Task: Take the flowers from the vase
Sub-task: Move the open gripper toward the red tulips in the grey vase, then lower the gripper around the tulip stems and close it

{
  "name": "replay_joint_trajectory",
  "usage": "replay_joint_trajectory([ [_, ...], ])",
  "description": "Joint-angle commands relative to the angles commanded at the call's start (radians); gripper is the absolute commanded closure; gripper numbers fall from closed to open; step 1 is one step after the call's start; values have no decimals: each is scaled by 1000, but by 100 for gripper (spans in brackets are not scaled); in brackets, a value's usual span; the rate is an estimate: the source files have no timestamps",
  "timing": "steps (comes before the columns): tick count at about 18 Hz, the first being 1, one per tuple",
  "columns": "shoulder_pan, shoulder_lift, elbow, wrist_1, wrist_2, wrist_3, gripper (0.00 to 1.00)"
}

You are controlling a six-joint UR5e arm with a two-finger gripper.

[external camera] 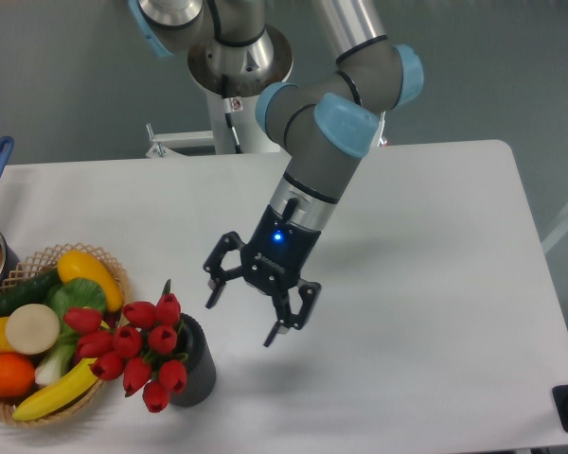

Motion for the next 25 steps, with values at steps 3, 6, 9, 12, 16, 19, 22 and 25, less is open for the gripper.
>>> replay_joint_trajectory([
  [3,-29,-1,-9,0,2,0,0],
  [6,-51,-8,-14,2,0,0,0],
  [9,-69,-21,-12,3,-2,-2,0],
  [12,-80,-44,4,5,-20,-2,0],
  [16,-91,-72,31,5,-21,-2,0],
  [19,-94,-97,72,5,-21,-11,0],
  [22,-95,-95,67,2,-15,-11,8],
  [25,-95,-95,64,0,-14,-12,50],
])
